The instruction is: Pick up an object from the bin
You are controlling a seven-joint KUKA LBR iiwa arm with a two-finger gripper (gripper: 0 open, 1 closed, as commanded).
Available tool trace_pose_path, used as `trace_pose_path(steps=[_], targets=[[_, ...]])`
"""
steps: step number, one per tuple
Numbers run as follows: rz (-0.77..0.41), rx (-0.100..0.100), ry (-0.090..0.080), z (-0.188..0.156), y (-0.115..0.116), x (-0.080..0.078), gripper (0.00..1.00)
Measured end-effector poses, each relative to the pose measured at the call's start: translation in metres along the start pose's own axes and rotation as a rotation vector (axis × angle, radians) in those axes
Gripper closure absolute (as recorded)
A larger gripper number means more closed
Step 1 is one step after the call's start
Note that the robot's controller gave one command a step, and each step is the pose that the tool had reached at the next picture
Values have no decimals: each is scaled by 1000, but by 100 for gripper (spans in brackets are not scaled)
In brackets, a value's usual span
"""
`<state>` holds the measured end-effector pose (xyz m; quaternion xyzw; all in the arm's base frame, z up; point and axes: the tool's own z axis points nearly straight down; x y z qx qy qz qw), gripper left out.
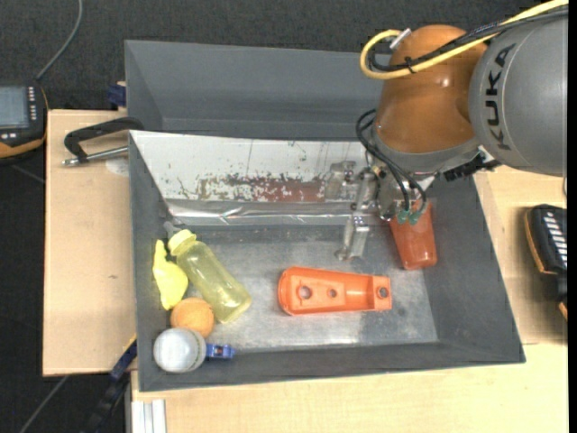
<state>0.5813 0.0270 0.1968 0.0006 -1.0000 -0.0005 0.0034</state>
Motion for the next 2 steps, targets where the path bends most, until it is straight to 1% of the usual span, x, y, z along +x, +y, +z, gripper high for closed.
trace_pose_path(steps=[1,2], targets=[[1,-1,-9,-5,0,-1,0],[-14,0,-10,50,13,24,0]])
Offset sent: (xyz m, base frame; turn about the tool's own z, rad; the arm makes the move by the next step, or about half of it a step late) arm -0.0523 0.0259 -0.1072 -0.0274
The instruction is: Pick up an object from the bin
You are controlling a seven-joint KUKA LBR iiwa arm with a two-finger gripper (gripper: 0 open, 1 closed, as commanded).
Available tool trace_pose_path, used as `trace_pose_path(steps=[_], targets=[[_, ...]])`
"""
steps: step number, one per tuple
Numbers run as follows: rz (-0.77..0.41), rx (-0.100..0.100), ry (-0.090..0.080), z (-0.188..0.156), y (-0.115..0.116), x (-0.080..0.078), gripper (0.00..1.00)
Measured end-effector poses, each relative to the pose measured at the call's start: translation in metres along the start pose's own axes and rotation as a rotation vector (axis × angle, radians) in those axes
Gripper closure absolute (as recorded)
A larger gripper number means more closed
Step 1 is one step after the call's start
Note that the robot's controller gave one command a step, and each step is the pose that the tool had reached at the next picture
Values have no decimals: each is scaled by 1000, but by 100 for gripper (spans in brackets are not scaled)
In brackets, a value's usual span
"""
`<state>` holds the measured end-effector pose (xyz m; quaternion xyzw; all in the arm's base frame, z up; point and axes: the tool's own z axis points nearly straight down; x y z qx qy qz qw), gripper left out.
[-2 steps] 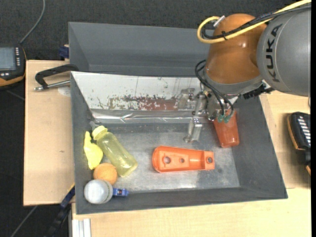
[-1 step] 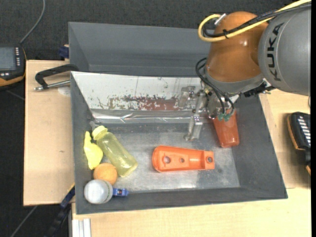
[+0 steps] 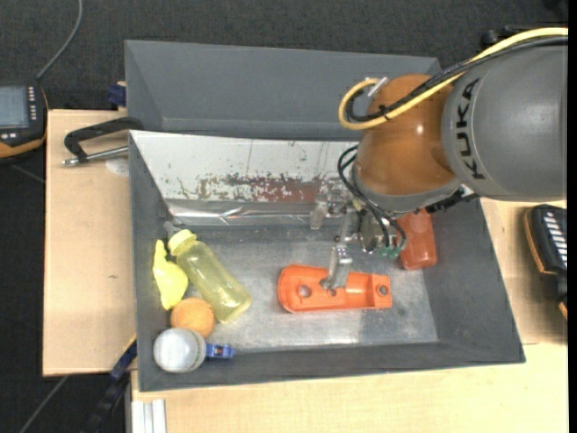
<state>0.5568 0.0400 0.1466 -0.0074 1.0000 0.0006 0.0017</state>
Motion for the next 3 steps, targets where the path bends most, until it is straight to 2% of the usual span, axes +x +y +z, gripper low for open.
trace_pose_path(steps=[1,2,3], targets=[[67,-2,2,37,-28,29,0],[176,-1,0,76,-36,39,100],[176,-1,0,76,-36,39,100]])
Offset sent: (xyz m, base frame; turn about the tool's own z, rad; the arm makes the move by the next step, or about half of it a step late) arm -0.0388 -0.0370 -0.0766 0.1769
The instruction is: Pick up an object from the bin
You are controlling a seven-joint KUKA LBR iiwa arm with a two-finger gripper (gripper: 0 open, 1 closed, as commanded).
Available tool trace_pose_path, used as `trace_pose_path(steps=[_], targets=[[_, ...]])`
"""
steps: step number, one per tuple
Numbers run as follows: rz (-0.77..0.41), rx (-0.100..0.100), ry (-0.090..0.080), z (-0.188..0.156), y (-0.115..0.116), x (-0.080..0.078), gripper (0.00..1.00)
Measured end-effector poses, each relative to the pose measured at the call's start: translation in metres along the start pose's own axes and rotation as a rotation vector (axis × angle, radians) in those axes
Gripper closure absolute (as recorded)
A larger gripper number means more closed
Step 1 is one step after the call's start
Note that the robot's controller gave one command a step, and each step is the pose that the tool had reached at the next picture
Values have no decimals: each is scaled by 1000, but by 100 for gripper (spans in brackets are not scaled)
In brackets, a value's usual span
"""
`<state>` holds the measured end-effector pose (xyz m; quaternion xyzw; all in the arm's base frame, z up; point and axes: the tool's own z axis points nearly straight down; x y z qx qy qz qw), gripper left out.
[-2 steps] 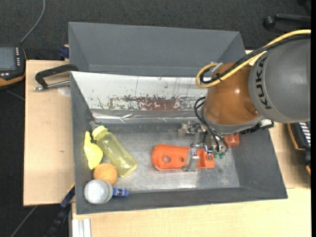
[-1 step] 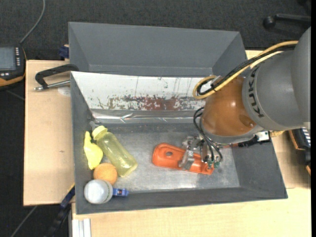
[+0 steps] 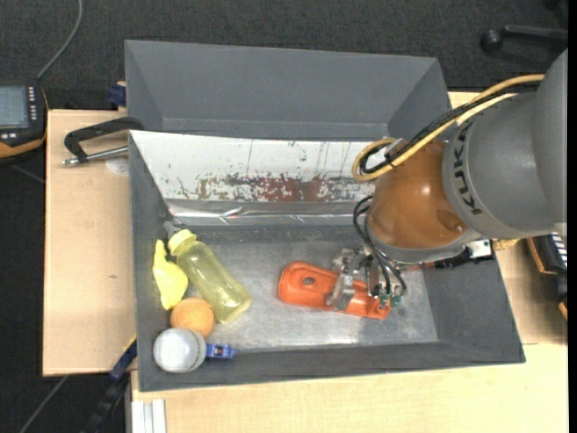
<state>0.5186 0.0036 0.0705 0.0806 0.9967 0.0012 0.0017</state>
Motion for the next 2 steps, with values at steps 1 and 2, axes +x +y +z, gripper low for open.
trace_pose_path(steps=[1,2], targets=[[15,-2,-4,0,-15,-9,100],[25,-1,-1,0,-30,-5,100]])
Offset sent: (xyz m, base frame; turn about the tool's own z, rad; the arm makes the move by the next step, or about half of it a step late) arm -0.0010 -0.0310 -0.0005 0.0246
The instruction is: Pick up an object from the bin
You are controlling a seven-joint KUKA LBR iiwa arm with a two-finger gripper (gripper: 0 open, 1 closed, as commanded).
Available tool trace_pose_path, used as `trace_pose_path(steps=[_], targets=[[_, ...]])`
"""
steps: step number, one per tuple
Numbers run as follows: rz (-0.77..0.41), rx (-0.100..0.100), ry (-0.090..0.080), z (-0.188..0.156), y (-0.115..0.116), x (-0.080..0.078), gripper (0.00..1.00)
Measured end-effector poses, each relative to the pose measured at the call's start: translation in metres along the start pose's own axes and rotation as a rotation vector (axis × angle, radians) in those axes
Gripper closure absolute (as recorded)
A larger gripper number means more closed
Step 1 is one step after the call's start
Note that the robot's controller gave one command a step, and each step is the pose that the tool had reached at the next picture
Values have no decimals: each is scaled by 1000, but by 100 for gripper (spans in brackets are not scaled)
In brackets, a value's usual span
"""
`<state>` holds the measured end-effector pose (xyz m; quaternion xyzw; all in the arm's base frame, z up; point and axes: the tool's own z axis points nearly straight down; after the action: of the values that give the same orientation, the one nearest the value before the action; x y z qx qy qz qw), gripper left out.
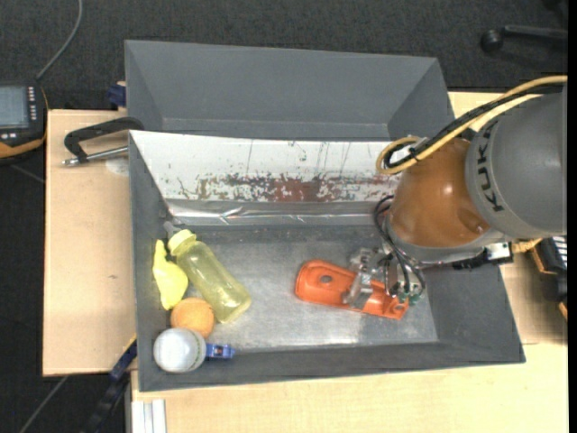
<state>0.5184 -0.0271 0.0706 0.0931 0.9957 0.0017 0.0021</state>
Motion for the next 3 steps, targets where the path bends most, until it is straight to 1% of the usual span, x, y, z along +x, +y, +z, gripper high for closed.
trace_pose_path(steps=[1,2,3], targets=[[1,1,3,-4,0,3,100],[-15,-1,-8,-57,0,-2,100],[-20,0,-4,-21,0,2,100]])
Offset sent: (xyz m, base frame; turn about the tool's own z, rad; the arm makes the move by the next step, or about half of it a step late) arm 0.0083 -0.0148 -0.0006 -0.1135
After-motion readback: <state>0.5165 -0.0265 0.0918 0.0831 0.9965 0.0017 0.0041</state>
